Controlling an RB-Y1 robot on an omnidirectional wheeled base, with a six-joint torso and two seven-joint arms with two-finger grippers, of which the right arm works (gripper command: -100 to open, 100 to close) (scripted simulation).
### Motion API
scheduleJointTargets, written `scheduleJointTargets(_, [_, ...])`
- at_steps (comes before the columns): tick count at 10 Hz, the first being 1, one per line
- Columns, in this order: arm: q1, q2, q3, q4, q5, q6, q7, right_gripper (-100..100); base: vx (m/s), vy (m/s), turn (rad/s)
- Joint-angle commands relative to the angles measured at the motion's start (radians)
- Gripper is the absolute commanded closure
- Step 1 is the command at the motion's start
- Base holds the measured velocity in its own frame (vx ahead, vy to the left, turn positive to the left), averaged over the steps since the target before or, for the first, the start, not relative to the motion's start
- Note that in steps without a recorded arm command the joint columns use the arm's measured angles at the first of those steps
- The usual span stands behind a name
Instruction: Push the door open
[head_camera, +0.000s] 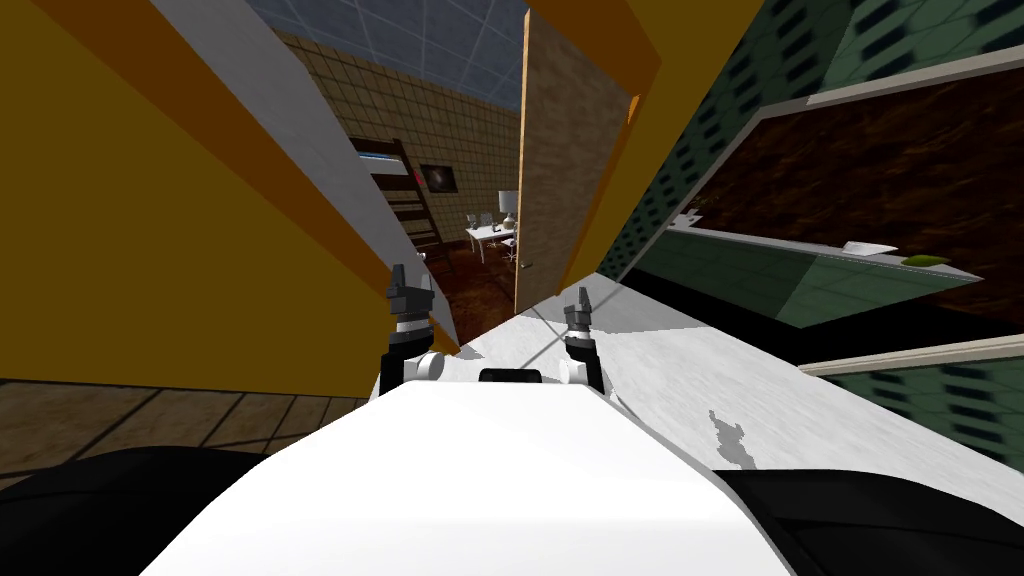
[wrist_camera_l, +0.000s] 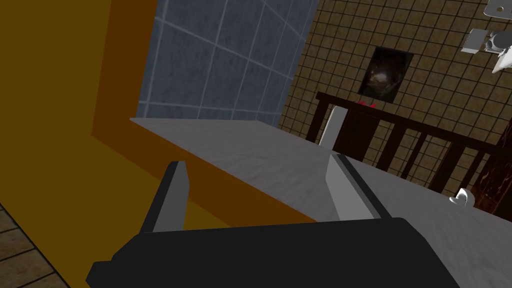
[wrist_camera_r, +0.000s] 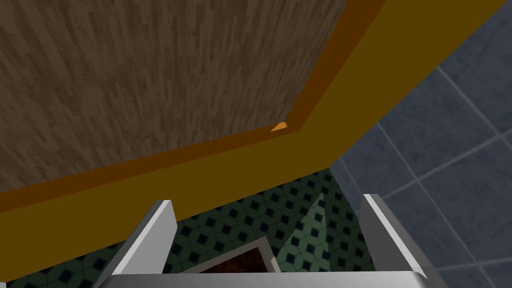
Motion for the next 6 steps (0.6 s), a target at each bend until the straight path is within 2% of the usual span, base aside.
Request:
scheduleJointTargets(1, [-0.021,-0.006,0.007,0.048,-0.003,-0.013,-0.004,-100,0.091,-0.049,0.072])
scheduleJointTargets(6, [-0.074,-0.025,0.031,0.175,-0.013,-0.039,-0.019,-100,0.096,-0.059,0.084])
